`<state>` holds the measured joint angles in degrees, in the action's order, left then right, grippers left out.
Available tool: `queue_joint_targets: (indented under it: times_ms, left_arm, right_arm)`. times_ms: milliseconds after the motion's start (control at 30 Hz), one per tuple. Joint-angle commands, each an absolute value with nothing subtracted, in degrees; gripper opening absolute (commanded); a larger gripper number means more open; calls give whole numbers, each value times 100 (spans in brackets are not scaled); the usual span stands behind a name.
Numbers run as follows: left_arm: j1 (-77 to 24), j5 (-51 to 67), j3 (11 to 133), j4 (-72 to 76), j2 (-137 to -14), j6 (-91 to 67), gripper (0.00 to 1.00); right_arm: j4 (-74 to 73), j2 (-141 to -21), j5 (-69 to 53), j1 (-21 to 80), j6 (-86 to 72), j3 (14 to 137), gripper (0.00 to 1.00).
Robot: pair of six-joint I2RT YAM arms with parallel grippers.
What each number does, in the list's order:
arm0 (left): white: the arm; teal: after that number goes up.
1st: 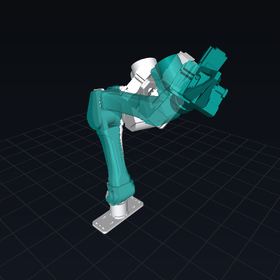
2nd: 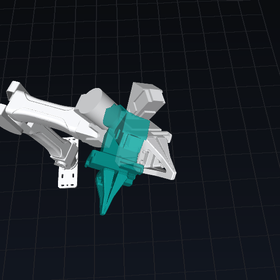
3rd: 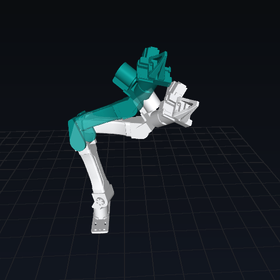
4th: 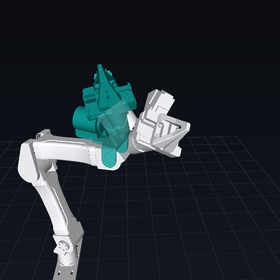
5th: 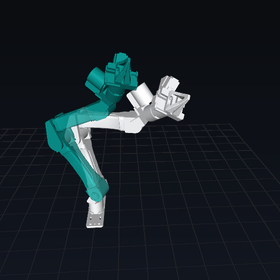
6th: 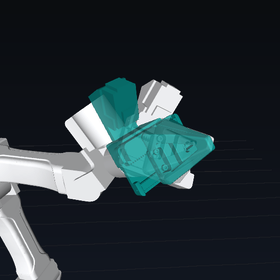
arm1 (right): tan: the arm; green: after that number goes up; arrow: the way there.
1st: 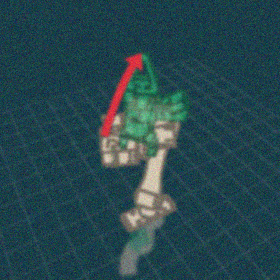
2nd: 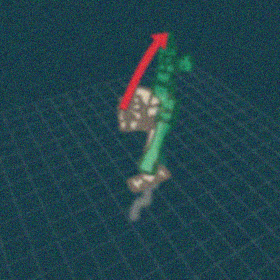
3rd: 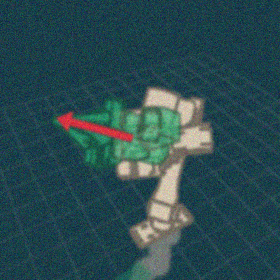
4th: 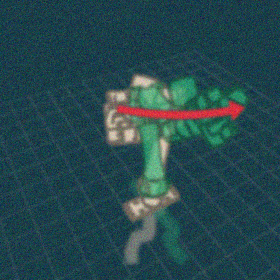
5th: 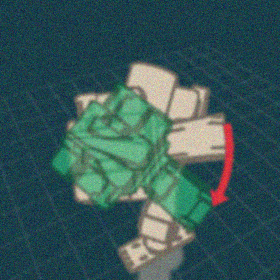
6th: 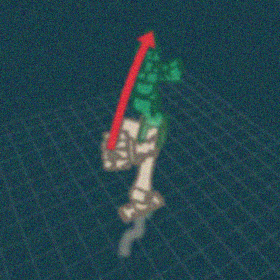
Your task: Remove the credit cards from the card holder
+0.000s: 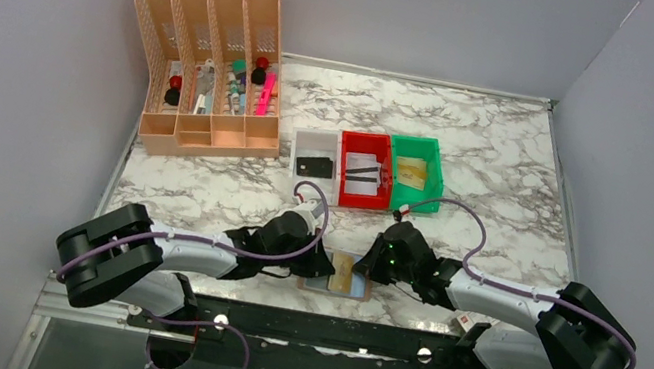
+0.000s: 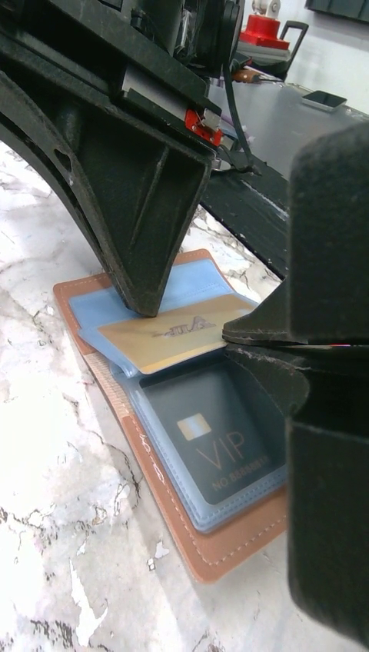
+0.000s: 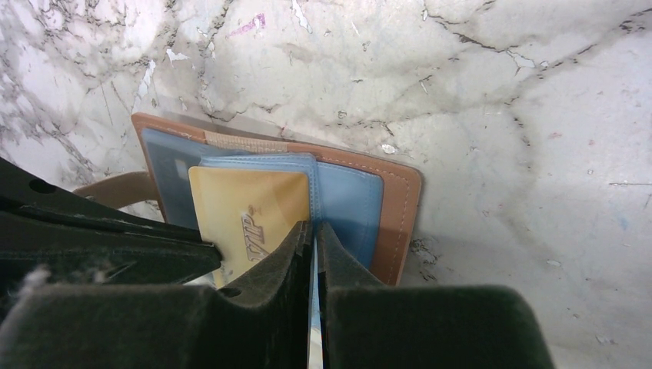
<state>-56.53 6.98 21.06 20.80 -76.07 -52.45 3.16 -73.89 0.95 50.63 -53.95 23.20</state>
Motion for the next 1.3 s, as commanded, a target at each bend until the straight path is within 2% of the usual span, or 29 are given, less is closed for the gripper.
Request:
queue_joint_targets:
  times_ms: [0, 267, 667, 933, 1267]
  left_arm:
    - [-5503, 1011, 1876, 2353, -7355, -5222, 0]
    - [-5198, 950, 1643, 1847, -6817, -5172, 0]
    - [-5174, 932, 1662, 1742, -6793, -5152, 0]
    - [-5171, 1237, 1881, 1999, -7361, -5108, 4]
    - [-5179, 1316, 1960, 2101, -7495, -5118, 6]
  right_arm:
    - [-799, -7719, 305, 5115, -5266, 1996, 11]
    - [-766, -7799, 310, 5115, -5250, 2013, 11]
    - [-681, -7606, 14, 5115, -4866, 2124, 12]
    - [-157, -6713, -1000, 5116, -3950, 2393, 23]
    - [254, -7671, -1449, 5123, -3726, 2623, 26]
